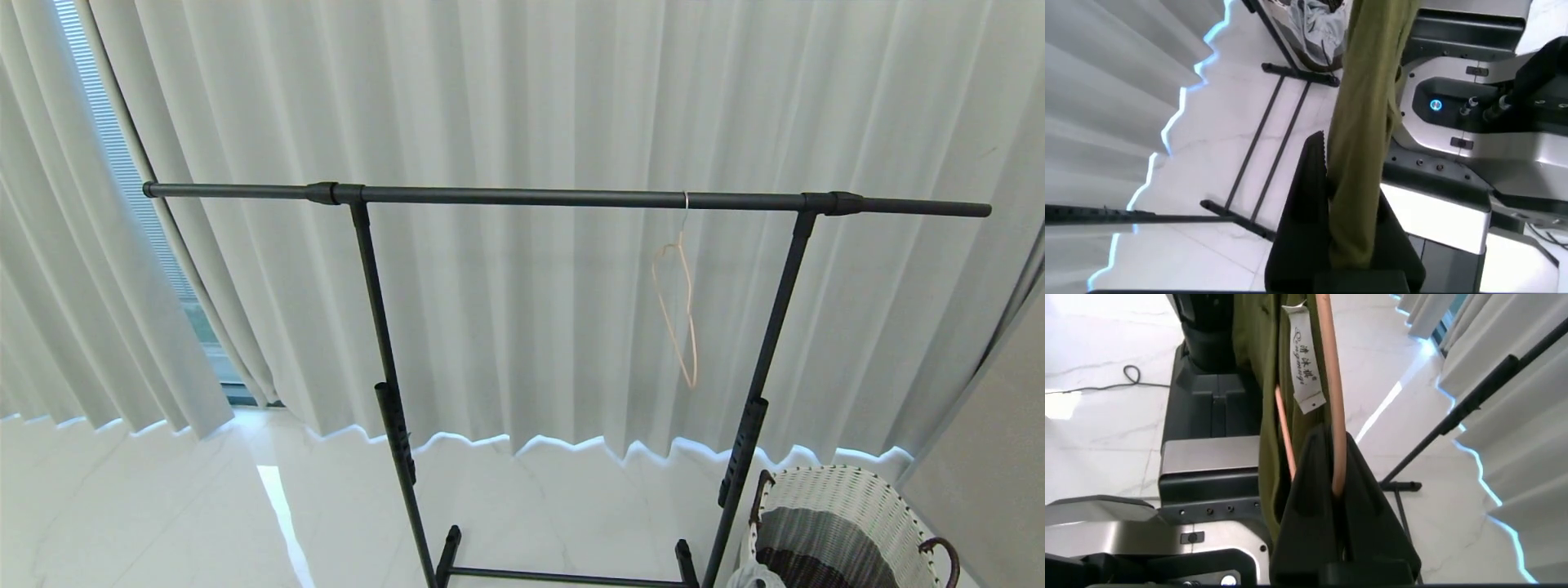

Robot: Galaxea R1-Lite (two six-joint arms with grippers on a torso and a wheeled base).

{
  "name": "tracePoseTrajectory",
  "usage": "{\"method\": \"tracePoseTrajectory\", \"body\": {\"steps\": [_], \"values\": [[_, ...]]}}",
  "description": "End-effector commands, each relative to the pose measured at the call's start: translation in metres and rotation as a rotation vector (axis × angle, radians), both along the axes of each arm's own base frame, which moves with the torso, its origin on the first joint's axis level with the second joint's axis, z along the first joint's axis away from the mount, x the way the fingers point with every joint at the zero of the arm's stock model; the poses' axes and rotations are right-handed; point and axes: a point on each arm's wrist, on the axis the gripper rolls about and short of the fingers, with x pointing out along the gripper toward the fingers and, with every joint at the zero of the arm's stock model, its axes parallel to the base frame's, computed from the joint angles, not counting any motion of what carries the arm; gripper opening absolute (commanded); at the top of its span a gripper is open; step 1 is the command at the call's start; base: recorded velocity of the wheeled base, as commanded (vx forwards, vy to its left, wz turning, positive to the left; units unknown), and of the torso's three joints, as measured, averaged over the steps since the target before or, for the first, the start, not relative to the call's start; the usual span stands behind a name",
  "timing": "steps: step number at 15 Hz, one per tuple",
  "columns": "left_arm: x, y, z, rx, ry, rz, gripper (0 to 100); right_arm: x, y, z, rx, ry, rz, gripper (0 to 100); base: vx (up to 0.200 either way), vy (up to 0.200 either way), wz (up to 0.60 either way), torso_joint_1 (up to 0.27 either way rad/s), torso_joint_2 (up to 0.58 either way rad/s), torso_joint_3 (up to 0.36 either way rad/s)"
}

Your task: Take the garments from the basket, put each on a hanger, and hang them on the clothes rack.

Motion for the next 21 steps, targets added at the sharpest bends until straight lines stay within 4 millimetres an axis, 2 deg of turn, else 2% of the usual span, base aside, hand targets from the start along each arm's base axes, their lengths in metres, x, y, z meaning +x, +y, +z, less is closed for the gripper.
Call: {"method": "tracePoseTrajectory", "body": {"steps": [1,2,3,7,12,18,19,21], "values": [[-0.001,0.002,-0.002,0.000,-0.001,0.003,0,0.000,-0.001,0.001,0.004,-0.001,0.001,0,0.000,0.000,0.00,0.000,0.00,0.000],[-0.001,0.002,-0.002,0.002,-0.001,0.006,0,0.000,-0.001,0.001,0.004,0.000,-0.003,0,0.000,0.000,0.00,0.000,0.00,0.000],[-0.001,0.002,-0.002,0.002,-0.001,0.009,0,0.000,-0.001,0.001,0.005,-0.001,-0.001,100,0.000,0.000,0.00,0.000,0.00,0.000],[0.001,0.004,-0.003,0.013,-0.020,0.060,0,0.002,-0.002,0.001,0.004,-0.007,-0.029,100,0.000,0.000,0.00,0.000,0.00,0.000],[0.000,0.019,-0.011,0.082,-0.162,0.296,0,0.028,-0.010,0.000,-0.005,-0.034,-0.252,100,0.000,0.000,0.00,0.000,0.00,0.000],[0.019,0.021,0.016,0.095,-0.264,0.624,0,0.049,-0.010,-0.003,-0.007,0.017,-0.403,100,0.000,0.000,0.00,0.000,0.00,0.000],[0.021,0.020,0.021,0.083,-0.267,0.635,0,0.051,-0.006,-0.003,-0.004,0.032,-0.414,100,0.000,0.000,0.00,0.000,0.00,0.000],[0.026,0.014,0.037,0.044,-0.279,0.638,0,0.060,0.015,-0.009,-0.007,0.096,-0.466,100,0.000,0.000,0.00,0.000,0.00,0.000]]}}
